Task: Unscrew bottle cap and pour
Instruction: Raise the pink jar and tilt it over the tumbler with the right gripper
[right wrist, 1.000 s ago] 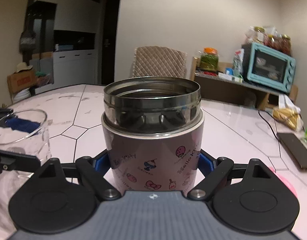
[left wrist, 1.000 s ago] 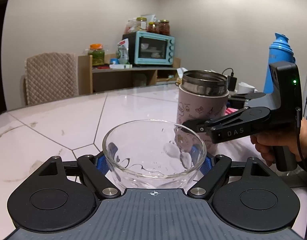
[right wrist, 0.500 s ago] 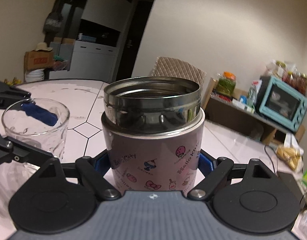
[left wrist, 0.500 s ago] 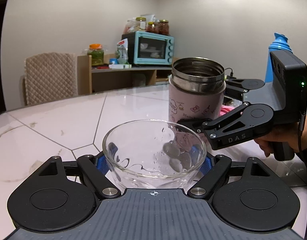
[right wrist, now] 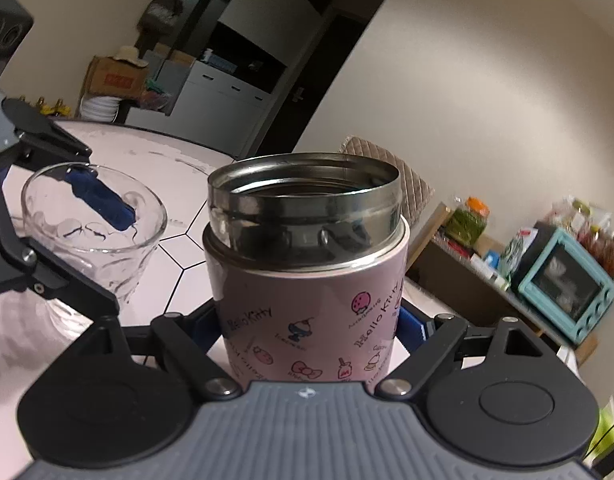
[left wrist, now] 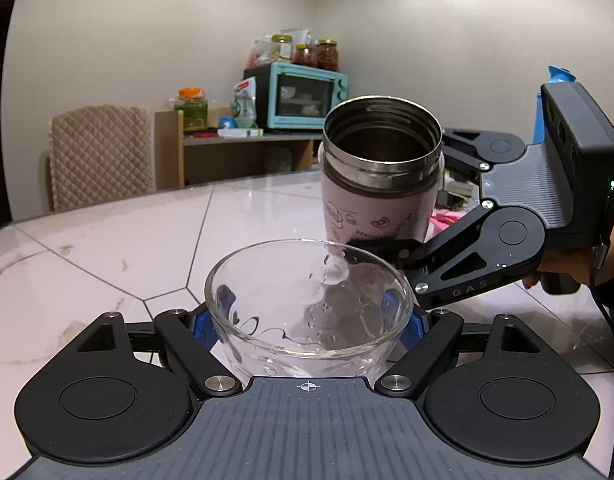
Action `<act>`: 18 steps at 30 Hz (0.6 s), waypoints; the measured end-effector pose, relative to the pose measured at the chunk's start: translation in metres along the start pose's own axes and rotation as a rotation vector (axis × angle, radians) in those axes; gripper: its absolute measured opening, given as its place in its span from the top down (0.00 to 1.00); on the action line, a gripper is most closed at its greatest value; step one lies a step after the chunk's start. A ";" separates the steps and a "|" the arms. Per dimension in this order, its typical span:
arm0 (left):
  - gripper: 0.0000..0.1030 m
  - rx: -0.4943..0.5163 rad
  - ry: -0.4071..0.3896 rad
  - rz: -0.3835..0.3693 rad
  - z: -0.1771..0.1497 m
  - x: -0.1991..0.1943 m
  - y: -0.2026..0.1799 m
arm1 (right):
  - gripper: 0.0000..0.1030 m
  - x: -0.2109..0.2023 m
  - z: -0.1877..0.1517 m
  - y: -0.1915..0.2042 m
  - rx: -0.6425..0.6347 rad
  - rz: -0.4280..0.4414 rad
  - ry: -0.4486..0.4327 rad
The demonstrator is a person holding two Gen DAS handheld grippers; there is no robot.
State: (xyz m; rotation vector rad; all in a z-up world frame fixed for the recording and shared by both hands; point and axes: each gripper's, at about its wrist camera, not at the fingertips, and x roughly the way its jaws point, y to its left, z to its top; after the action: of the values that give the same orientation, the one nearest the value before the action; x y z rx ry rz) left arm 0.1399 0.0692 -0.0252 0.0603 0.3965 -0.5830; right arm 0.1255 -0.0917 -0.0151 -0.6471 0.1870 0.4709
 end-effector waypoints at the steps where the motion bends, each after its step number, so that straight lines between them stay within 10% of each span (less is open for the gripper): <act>1: 0.16 0.000 0.000 0.000 0.000 0.000 0.000 | 0.15 -0.001 0.001 0.003 -0.024 -0.005 -0.006; 18: 0.16 0.000 -0.001 -0.002 0.000 -0.001 0.000 | 0.15 -0.009 0.011 0.029 -0.252 -0.038 -0.057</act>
State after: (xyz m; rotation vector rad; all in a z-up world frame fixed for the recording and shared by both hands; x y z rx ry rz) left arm 0.1396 0.0700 -0.0252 0.0598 0.3958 -0.5854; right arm 0.1037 -0.0678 -0.0193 -0.8812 0.0615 0.4797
